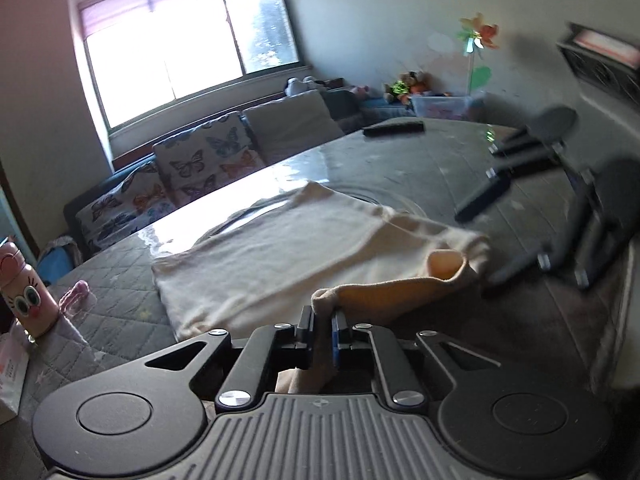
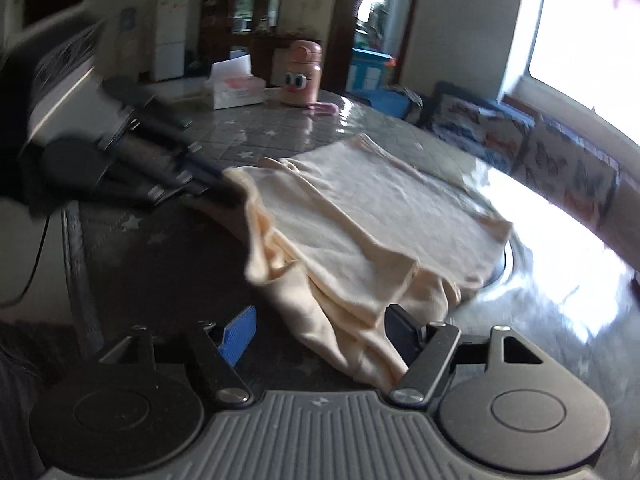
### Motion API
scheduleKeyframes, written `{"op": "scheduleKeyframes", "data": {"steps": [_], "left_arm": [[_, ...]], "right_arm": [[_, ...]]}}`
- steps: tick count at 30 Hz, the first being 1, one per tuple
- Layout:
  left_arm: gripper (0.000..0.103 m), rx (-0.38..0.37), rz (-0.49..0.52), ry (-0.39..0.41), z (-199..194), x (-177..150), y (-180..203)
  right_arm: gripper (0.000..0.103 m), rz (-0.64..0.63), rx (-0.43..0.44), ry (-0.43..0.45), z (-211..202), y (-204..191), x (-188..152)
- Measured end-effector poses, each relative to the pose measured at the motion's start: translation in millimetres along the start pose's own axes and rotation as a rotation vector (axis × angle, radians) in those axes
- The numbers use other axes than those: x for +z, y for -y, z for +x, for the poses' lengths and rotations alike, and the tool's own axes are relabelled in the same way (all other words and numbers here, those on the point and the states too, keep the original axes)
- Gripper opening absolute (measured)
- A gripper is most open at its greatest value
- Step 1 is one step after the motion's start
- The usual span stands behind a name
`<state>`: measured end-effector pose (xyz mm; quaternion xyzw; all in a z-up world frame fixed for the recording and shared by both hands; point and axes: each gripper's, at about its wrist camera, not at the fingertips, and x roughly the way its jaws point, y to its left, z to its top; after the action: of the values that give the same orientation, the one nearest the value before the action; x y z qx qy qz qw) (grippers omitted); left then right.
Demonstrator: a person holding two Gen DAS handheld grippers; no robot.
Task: Fold clothes
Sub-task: 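Lift the hem with both grippers and fold it toward the collar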
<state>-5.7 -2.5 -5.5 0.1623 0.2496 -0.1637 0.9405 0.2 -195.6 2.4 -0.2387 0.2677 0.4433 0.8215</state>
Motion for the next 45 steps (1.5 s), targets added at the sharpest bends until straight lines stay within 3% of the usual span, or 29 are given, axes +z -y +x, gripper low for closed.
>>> {"op": "scheduleKeyframes", "data": {"steps": [5,7,9,12,13,19,26,28,31,38,45], "left_arm": [[0.009,-0.003,-0.035,0.010,7.7,9.7,-10.3],[0.009,-0.007,-0.050,0.009,7.4,9.5,-12.9],[0.009,-0.015,-0.046,0.006,4.5,5.4,-12.4],[0.014,-0.007,-0.031,0.000,-1.4,-3.3,-9.3],[0.021,-0.002,-0.030,-0.001,-3.9,-7.0,-9.0],[0.038,0.032,0.010,-0.026,-12.0,-26.5,-4.5],[0.040,0.091,0.102,-0.057,-2.7,-39.0,3.1],[0.019,0.103,0.109,-0.062,-0.5,-41.6,1.0],[0.009,0.108,0.103,-0.050,-3.7,-41.5,-1.7],[0.006,0.102,0.075,0.038,-47.1,-24.4,-2.9],[0.006,0.058,0.050,0.076,-105.1,-18.2,10.8]], "right_arm": [[0.071,-0.055,-0.004,0.019,20.1,-7.3,9.8],[0.060,-0.040,-0.005,-0.005,31.4,-4.3,12.0],[0.033,0.007,0.009,-0.026,38.9,3.1,11.6],[0.020,0.069,0.013,-0.028,41.2,13.9,12.3],[0.017,0.082,0.018,-0.023,39.8,16.3,13.5],[0.013,0.122,0.020,0.004,33.2,25.5,24.6],[0.011,0.142,-0.001,0.032,30.4,28.2,33.8],[0.011,0.152,-0.006,0.038,29.6,28.7,33.7],[0.009,0.164,-0.017,0.053,26.2,27.2,31.2],[0.009,0.164,-0.016,0.106,3.3,23.3,31.9],[0.009,0.125,0.017,0.168,-48.8,2.4,27.9]]}}
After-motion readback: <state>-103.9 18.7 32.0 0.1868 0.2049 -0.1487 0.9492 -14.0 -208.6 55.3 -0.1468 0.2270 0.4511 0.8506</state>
